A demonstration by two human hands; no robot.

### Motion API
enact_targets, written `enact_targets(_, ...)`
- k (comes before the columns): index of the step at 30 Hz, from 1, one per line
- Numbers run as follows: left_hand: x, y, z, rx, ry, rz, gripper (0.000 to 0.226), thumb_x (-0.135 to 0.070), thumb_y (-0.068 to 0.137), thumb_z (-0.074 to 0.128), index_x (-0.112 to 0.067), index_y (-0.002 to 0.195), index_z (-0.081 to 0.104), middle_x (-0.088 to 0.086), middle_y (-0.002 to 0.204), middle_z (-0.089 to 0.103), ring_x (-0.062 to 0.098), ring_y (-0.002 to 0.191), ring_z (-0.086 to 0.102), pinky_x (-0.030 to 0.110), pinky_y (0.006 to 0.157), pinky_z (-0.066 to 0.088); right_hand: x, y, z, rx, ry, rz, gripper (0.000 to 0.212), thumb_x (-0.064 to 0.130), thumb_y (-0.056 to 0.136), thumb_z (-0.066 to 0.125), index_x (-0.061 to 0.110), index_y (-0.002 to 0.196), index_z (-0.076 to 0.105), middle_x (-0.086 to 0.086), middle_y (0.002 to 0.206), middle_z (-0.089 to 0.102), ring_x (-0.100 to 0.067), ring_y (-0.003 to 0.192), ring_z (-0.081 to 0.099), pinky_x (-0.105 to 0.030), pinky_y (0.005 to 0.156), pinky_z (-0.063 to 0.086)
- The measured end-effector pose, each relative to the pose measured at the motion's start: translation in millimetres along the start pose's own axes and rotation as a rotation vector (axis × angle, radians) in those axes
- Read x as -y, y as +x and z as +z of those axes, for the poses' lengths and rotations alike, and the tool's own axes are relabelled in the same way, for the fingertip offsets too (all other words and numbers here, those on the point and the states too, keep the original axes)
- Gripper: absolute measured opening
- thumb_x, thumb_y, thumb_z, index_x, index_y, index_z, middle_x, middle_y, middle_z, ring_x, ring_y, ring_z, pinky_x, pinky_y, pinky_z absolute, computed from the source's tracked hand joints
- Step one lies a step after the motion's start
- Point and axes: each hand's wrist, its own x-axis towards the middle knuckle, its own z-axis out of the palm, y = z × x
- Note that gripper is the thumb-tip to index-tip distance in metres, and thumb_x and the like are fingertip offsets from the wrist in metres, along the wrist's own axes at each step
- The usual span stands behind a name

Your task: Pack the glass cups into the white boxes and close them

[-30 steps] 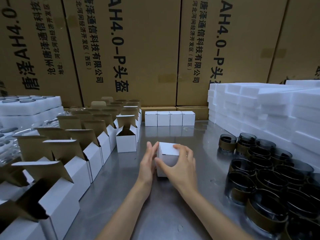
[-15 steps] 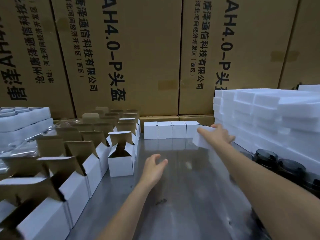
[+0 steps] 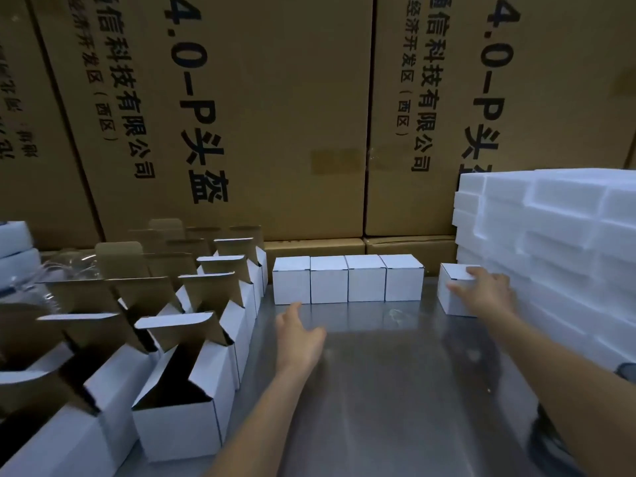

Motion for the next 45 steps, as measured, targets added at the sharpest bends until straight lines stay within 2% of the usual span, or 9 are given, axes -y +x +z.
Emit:
enact_targets(7,2.8,26.5,17.8,-0.010,0.015,0.006,0.073,-0.014,0.088,0.054,-0.020,0.151,0.018,-0.003,0.157,0.015,0.018,0.142,0.023,0.032,0.110,0.027,18.9,33.9,20.1,0.129,0.243,-0.005,0.042,0.026,0.098,0.046,0.022,0.140,0.043,-0.012,0.150,0.018,-0.033,0.124,0.041,-0.031,0.098,0.035)
enact_targets(17,7.4,19.5,22.7,-0.074,0.045,0.100,0.066,-0.017,0.086,0.057,-0.023,0.147,0.030,-0.007,0.150,0.027,0.014,0.132,0.036,0.021,0.091,0.027,38.5,20.8,21.5,0.213,0.311,0.001,0.042,0.013,0.098,0.038,0.026,0.138,0.046,-0.006,0.159,-0.008,-0.030,0.144,0.016,-0.035,0.112,0.020)
enact_targets(20,4.4,12.8,18.3,-0.082,-0.054,0.130,0.050,-0.013,0.087,0.056,-0.022,0.135,0.046,-0.005,0.139,0.039,0.007,0.112,0.042,0.021,0.086,0.032,40.8,6.7,17.0,0.113,0.304,0.009,0.047,0.015,0.097,0.037,0.032,0.141,0.041,-0.003,0.159,-0.005,-0.033,0.142,0.013,-0.039,0.113,0.018)
enact_targets(24,3.7,-10.7,12.3,-0.055,-0.041,0.180,0.032,-0.008,0.087,0.056,-0.022,0.115,0.059,-0.004,0.123,0.049,-0.001,0.093,0.050,0.010,0.074,0.035,57.5,-28.3,15.1,0.032,0.384,-0.006,0.046,0.014,0.096,0.039,0.022,0.141,0.038,-0.003,0.157,0.002,-0.029,0.140,0.014,-0.037,0.109,0.023)
enact_targets(29,3.4,-70.7,-1.7,-0.125,0.082,0.274,0.023,-0.005,0.087,0.053,-0.023,0.100,0.061,-0.006,0.110,0.051,0.012,0.100,0.054,0.021,0.079,0.044,70.2,-115.5,21.2,-0.069,0.585,0.115,0.037,0.010,0.093,0.043,0.008,0.131,0.045,-0.009,0.147,0.021,-0.031,0.130,0.027,-0.036,0.103,0.027)
enact_targets(32,4.0,-116.8,-16.8,-0.173,0.235,0.435,0.023,-0.006,0.085,0.052,-0.020,0.100,0.063,-0.010,0.107,0.049,0.006,0.100,0.048,0.016,0.076,0.039,64.4,-187.0,22.5,-0.023,0.620,0.172,0.033,0.013,0.093,0.045,0.008,0.125,0.050,-0.012,0.141,0.029,-0.032,0.125,0.034,-0.035,0.102,0.029)
enact_targets(36,11.1,-169.8,-42.9,-0.241,0.339,0.526,0.023,-0.007,0.084,0.053,-0.019,0.102,0.061,-0.007,0.109,0.050,0.010,0.104,0.047,0.025,0.087,0.043,50.3,-274.8,12.6,0.055,0.620,0.091,0.031,0.013,0.091,0.049,0.012,0.121,0.054,-0.011,0.137,0.035,-0.030,0.121,0.043,-0.032,0.097,0.033)
enact_targets(42,28.8,-198.7,-82.3,-0.370,0.552,0.464,0.036,-0.014,0.084,0.053,-0.018,0.119,0.055,0.001,0.130,0.044,0.018,0.122,0.040,0.028,0.099,0.035,19.4,-355.6,-19.2,0.135,0.469,-0.223,0.027,0.009,0.088,0.050,0.019,0.112,0.058,-0.002,0.124,0.042,-0.024,0.113,0.050,-0.030,0.085,0.037)
enact_targets(45,37.7,-196.0,-97.0,-0.360,0.705,0.342,0.050,-0.028,0.090,0.051,-0.023,0.138,0.039,0.009,0.150,0.026,0.025,0.138,0.024,0.035,0.112,0.024,4.8,-372.5,-28.0,0.182,0.436,-0.299,0.025,0.009,0.087,0.050,0.025,0.103,0.062,0.005,0.111,0.042,-0.019,0.109,0.051,-0.028,0.078,0.038)
